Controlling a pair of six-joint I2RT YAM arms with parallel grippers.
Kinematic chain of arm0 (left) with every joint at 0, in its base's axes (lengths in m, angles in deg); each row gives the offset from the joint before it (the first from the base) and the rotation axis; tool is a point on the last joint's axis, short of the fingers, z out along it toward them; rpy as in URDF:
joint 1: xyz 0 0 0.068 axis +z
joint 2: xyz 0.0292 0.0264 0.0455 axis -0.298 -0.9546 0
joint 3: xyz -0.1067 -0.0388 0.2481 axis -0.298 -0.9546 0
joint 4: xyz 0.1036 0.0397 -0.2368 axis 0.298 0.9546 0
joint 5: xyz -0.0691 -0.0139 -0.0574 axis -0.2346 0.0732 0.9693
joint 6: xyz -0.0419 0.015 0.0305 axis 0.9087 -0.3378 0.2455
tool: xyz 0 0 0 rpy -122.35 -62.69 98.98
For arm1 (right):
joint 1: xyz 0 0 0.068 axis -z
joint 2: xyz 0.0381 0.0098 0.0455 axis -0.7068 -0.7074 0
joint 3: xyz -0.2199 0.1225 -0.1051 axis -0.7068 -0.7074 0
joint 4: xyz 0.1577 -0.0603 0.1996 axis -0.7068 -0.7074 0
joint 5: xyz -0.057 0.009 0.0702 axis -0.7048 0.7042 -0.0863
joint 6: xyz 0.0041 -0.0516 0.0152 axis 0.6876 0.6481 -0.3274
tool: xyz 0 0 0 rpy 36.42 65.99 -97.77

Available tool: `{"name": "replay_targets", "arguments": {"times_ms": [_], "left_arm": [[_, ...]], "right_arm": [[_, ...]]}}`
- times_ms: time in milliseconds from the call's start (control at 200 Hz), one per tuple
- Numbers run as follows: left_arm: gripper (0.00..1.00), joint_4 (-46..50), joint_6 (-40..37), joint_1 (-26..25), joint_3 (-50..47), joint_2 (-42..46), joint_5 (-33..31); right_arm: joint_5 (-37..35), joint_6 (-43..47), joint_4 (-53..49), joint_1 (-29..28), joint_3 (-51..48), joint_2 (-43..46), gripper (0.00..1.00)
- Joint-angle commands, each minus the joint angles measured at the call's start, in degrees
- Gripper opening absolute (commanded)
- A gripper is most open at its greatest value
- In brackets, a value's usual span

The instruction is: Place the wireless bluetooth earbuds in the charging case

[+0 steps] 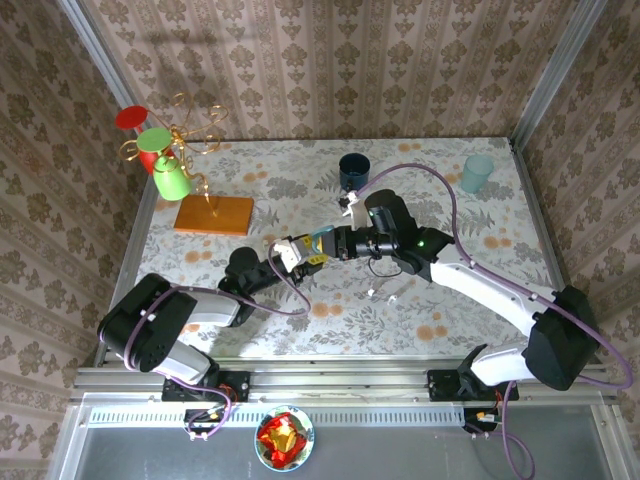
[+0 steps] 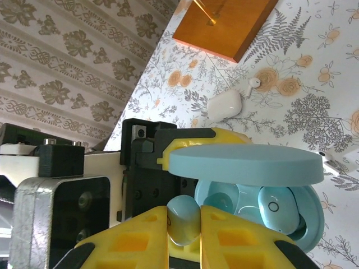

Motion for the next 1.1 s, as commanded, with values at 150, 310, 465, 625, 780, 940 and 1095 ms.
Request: {"name": "replay_targets", "arguments": {"times_ms": [150,310,465,625,780,940,1095], "left_arm": [[0.3,-1.36,-0.23,-0.5,1.41,0.18,-0.01],[0.3,-1.36,0.06,-0.69,1.56,0.24,0.23],[0.31,-1.38,-0.21,-0.82,1.54,0.01,-0.07],[0.31,-1.36,0.05,-0.87,1.52,0.16,-0.53],[0.31,-1.36,0.66,-0.87,1.69,0.09,-0.71],[0.31,-1.36,0.78,-0.87,1.63,0.09,-0.62],[0.31,-1.36,0.74,-0.84,1.61,-0.17,-0.8]], "right_arm": [[-2.22,1.74,-1.95,-0.28,2.05,-0.84,0.19],[-2.03,1.65,-1.75,-0.25,2.18,-3.0,0.19],[-2.02,1.48,-1.58,-0.28,2.33,-3.66,0.19],[-3.54,1.47,-2.69,-0.28,2.36,-3.74,0.22],[-4.62,1.38,-3.82,-0.24,2.59,-2.92,0.29],[-5.75,1.34,-4.15,-0.24,2.47,-1.6,0.31],[-5.62,1.3,-3.46,-0.27,1.59,1.34,0.32]]}}
